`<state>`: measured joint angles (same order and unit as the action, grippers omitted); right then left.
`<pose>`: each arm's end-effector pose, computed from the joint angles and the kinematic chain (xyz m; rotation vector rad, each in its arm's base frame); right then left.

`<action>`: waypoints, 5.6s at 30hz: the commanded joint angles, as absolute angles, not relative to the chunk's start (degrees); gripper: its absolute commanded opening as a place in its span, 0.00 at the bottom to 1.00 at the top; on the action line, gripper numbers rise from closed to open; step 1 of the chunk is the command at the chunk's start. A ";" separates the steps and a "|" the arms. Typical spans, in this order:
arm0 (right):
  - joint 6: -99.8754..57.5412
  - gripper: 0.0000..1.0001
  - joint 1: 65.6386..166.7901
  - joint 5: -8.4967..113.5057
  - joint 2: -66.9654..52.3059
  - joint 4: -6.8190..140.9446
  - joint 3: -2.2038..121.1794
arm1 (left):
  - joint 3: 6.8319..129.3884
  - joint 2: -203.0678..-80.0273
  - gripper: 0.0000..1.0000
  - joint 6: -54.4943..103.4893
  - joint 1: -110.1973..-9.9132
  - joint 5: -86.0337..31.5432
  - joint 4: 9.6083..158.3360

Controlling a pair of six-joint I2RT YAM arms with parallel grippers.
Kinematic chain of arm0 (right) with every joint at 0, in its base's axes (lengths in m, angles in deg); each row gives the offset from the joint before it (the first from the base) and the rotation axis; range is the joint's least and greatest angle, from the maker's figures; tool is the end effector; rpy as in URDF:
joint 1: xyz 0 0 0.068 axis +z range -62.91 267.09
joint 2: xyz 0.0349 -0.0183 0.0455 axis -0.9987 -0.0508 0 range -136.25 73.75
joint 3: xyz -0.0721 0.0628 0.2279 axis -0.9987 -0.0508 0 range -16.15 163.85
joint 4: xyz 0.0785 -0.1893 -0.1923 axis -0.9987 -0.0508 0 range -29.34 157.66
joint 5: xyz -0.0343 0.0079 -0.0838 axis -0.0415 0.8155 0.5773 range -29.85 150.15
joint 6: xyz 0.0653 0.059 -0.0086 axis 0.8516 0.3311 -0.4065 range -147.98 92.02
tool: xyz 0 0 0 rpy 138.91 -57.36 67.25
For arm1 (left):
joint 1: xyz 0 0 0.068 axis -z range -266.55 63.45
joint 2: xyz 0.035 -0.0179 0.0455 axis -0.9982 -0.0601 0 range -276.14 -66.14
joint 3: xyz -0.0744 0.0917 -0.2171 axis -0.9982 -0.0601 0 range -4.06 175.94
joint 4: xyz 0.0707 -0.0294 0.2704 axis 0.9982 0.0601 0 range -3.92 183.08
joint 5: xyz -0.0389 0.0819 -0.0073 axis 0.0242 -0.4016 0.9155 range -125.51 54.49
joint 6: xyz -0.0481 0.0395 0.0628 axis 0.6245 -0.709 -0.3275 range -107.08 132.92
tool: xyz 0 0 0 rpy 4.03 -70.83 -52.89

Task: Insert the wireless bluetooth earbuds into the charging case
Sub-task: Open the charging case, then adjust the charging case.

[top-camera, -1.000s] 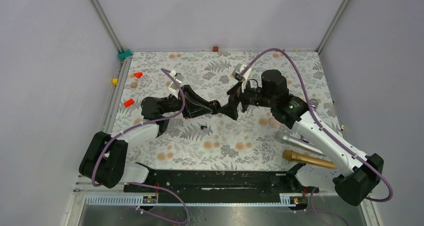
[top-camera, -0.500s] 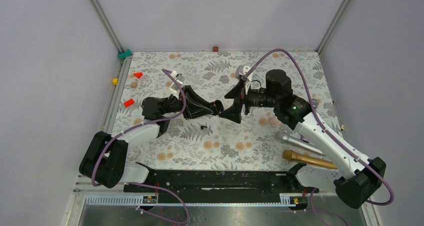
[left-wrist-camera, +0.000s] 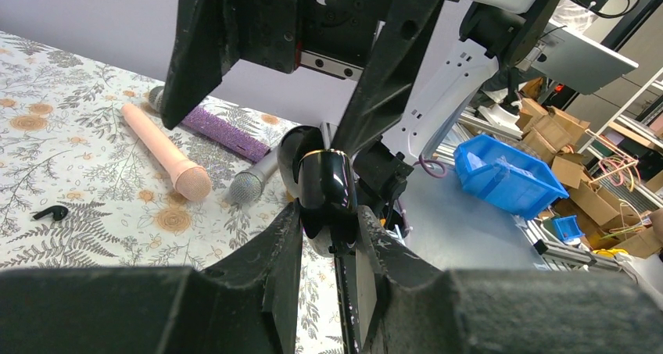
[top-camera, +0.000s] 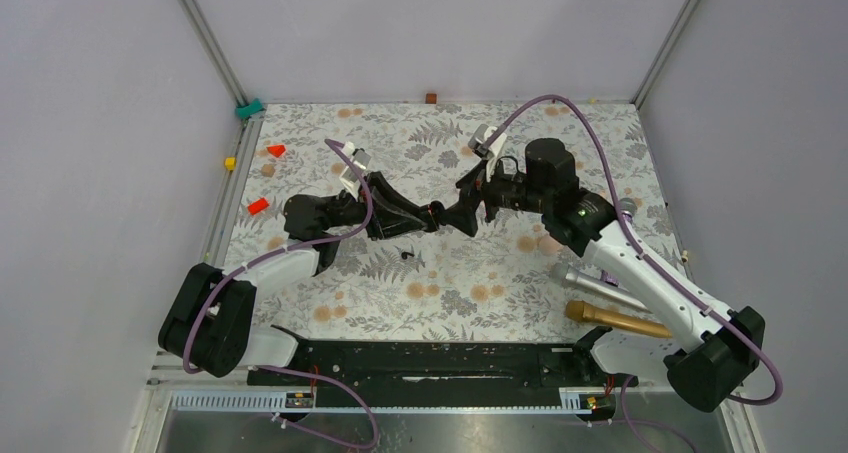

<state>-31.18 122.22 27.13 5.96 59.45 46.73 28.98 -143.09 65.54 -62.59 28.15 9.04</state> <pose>0.2506 0.2288 0.3386 -0.9946 1.5672 0.9093 0.2370 -0.1824 0.2632 0.8710 1.2640 -1.6464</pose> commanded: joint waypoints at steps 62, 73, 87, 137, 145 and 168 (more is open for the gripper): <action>-6.13 0.81 116.44 -1.14 -0.19 86.62 47.23 | 28.93 -134.56 0.00 70.18 -68.05 35.42 2.68; -0.61 0.74 116.57 -5.58 1.20 104.17 36.63 | 27.85 -136.36 0.00 69.11 -64.96 33.93 2.67; -12.07 0.67 119.10 1.87 3.07 95.28 35.05 | 27.30 -137.26 0.00 68.64 -65.00 33.09 2.76; -55.12 0.08 123.34 15.94 4.82 34.47 55.79 | 39.08 -133.95 0.81 19.70 -66.28 35.63 69.70; -59.57 0.05 126.54 19.25 1.59 30.84 55.58 | 46.71 -134.28 0.79 -7.39 -58.23 34.49 101.72; -57.14 0.04 128.58 22.64 -0.88 36.16 51.83 | 44.76 -135.48 0.63 -1.58 -53.05 30.81 94.32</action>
